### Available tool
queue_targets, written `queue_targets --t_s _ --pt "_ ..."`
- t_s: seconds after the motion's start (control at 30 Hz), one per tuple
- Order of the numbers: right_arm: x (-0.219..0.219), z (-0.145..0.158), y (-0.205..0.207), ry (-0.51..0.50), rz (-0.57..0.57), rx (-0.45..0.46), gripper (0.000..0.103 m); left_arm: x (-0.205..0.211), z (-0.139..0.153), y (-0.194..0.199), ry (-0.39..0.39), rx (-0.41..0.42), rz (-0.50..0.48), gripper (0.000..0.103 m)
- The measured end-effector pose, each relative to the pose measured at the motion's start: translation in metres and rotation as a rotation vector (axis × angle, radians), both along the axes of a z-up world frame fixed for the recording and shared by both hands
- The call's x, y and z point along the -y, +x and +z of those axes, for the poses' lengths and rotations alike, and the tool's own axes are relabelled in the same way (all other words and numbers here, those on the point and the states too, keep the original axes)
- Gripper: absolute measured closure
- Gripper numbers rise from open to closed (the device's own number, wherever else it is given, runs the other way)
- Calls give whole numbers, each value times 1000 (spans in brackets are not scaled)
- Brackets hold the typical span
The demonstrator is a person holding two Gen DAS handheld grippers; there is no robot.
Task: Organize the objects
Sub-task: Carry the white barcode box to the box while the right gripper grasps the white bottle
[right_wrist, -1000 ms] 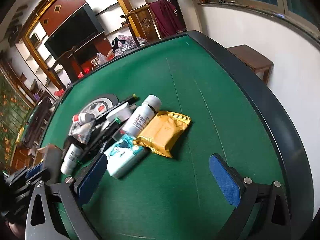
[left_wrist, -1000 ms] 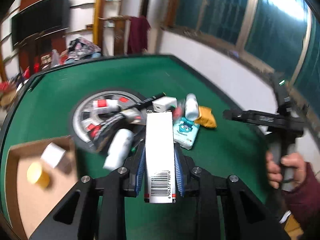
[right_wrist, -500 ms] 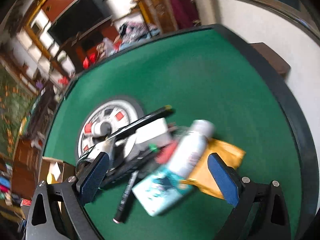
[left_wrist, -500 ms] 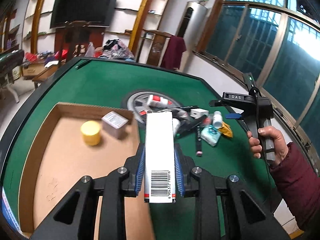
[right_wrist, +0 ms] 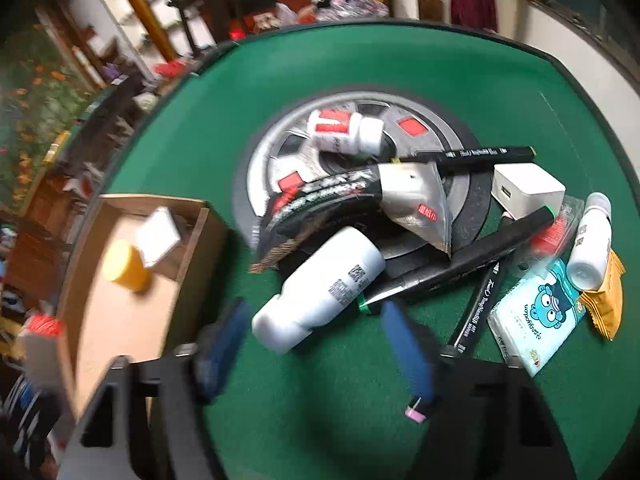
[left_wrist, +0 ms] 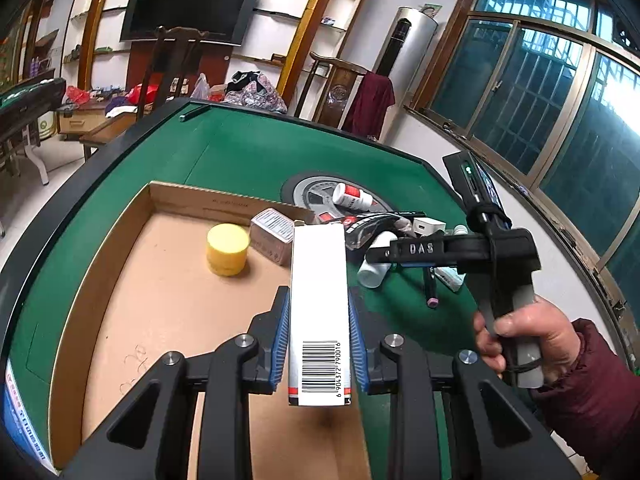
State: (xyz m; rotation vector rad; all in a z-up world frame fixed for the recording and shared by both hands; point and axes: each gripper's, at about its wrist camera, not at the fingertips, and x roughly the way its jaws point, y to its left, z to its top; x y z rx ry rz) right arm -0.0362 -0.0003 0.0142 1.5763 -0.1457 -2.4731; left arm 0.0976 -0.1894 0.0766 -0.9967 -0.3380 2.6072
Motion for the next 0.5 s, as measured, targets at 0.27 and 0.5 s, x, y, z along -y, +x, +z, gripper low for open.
queue_targets --t_s 0.27,0.5 --pt "15 -12 -15 60 -36 14 59 17 -5 3 20 14 42 77" --pt "14 -11 7 15 -34 -47 65 38 -2 8 13 5 111 77"
